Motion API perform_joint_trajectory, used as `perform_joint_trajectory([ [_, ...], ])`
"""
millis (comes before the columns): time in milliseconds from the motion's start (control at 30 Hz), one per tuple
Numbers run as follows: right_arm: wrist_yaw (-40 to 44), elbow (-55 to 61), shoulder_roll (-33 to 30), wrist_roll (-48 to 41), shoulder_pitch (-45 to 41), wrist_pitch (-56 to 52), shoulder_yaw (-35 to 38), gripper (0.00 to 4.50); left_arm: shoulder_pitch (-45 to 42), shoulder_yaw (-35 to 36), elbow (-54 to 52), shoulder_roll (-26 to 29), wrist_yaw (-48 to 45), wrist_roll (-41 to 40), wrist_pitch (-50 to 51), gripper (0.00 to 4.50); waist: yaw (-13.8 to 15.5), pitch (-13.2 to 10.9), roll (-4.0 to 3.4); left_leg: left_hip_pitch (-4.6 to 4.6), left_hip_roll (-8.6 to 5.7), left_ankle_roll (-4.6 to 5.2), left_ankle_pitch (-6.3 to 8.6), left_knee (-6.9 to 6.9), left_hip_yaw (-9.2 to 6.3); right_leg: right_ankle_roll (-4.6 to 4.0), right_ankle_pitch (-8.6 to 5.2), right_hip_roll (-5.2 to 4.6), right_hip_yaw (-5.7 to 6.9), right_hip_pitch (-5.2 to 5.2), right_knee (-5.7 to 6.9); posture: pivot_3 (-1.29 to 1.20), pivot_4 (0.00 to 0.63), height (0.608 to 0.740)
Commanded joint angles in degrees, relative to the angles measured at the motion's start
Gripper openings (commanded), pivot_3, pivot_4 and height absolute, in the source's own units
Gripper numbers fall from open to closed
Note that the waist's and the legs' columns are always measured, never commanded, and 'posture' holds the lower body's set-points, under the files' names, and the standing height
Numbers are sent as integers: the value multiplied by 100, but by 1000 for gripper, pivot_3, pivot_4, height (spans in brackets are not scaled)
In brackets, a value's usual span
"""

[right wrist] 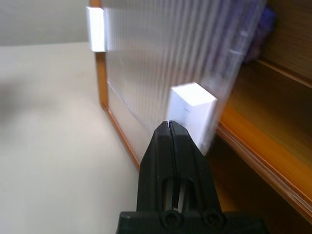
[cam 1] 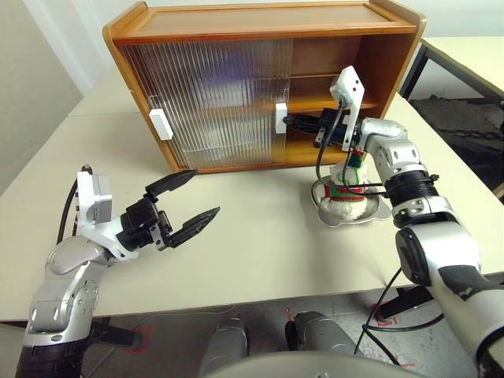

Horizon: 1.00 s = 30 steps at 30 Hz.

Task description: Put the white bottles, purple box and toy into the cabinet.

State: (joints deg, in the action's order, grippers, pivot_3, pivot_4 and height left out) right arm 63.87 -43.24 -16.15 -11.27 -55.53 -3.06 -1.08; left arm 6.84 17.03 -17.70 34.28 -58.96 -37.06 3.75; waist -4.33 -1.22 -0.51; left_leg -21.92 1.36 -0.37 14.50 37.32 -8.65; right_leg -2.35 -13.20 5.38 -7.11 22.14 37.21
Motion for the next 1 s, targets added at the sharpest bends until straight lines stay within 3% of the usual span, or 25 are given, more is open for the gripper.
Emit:
perform_joint_trajectory([
  [33, 90, 147, -24, -81, 28, -116, -3, 30, 0, -69, 31, -17, -10, 67, -49, 4500, 1, 0, 0, -1, -1, 0, 0, 0, 1, 0, -2, -1, 0, 0, 0, -101, 20, 740],
  [467, 80, 126, -405, -5, 108, -145, -15, 30, -54, -142, 134, -27, -66, 132, -110, 4500, -14, 0, 0, 1, -2, -3, 1, 2, 3, -2, -3, -2, 0, -3, 0, -108, 23, 740],
  [1000, -218, 160, 204, 68, -17, 10, -137, 30, 18, -75, 99, -53, -68, 102, -208, 4500, -20, 0, 1, 2, -1, -1, 0, -6, 2, 3, -5, -3, 0, -1, -1, -89, 21, 740],
])
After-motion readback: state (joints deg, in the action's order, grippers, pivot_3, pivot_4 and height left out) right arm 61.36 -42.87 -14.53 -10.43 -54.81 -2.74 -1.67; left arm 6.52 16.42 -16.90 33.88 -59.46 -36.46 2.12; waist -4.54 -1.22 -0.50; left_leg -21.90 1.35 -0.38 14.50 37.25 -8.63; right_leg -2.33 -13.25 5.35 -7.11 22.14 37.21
